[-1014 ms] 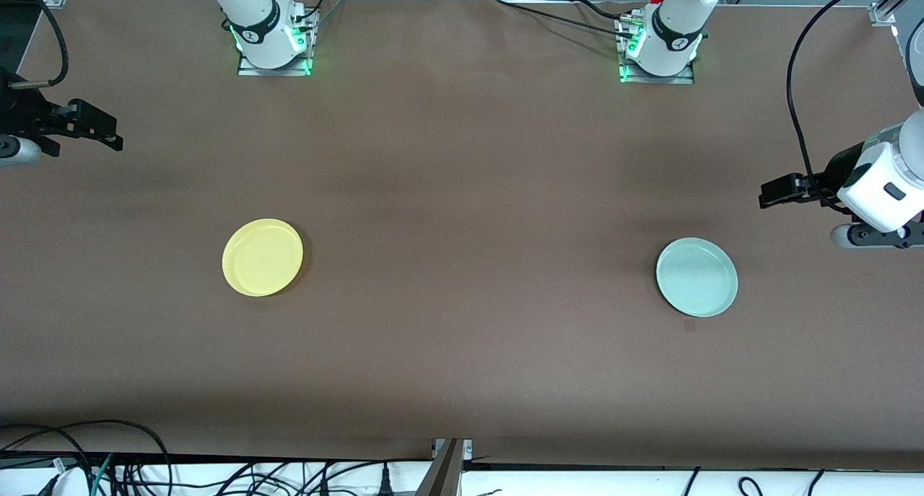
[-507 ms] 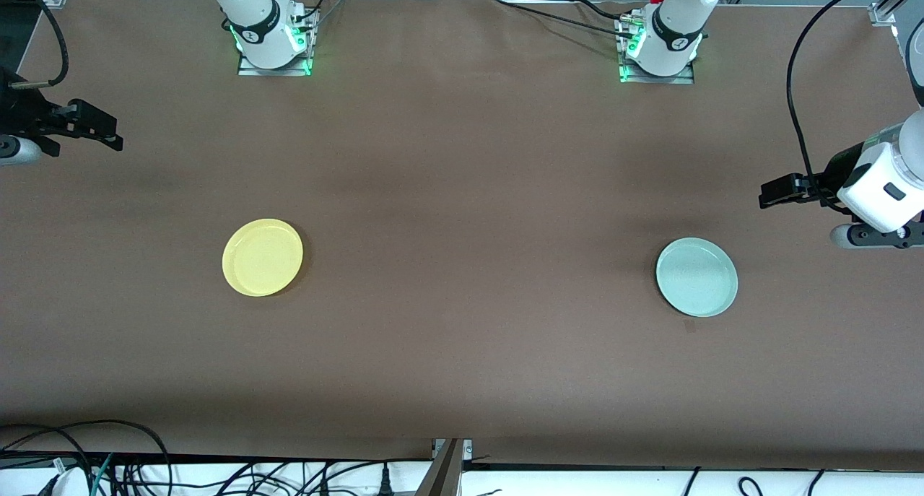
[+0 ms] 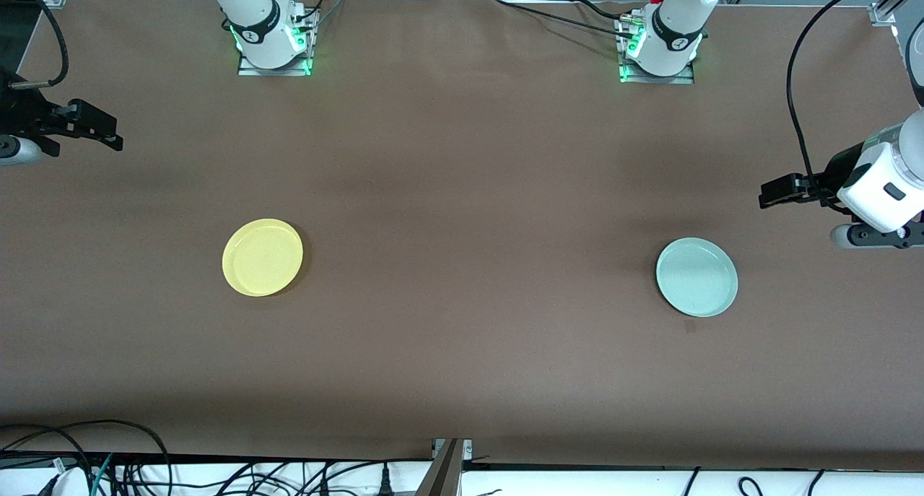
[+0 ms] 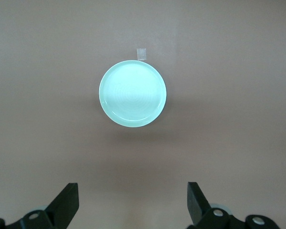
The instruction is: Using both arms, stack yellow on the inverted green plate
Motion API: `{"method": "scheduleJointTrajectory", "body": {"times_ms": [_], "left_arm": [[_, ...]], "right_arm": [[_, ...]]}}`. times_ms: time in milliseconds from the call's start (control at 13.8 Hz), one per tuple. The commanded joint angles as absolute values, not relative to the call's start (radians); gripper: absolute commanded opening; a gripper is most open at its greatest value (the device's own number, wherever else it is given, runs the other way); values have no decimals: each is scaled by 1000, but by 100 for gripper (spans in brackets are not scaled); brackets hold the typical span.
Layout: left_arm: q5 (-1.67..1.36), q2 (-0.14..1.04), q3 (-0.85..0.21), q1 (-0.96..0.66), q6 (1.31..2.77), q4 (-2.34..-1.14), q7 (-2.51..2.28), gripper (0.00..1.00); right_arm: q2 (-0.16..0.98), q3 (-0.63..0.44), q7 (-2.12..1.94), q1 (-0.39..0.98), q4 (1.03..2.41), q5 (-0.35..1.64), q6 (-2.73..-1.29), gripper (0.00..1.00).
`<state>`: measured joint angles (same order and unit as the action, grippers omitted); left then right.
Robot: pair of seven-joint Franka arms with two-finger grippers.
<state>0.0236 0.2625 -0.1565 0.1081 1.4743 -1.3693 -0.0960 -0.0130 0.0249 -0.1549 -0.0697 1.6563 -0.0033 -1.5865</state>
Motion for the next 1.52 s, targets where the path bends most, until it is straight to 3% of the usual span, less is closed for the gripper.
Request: {"method": "scheduleJointTrajectory", "body": {"times_ms": [0,1014,1448], "left_arm": [[-9,279,-158,110,1465,-1336,-77,100],[-8,284,-160,103,1468,-1335,-77,100],[0,406,-153,170,1491,-1338,-5,100]], "right_arm": [[-6,23,-146,-66,1634,11,-1566,100],[-8,21,-147,-66,1634,11,-1548,100],[-6,21,-147,-66,1634,12,-1548,100]]}}
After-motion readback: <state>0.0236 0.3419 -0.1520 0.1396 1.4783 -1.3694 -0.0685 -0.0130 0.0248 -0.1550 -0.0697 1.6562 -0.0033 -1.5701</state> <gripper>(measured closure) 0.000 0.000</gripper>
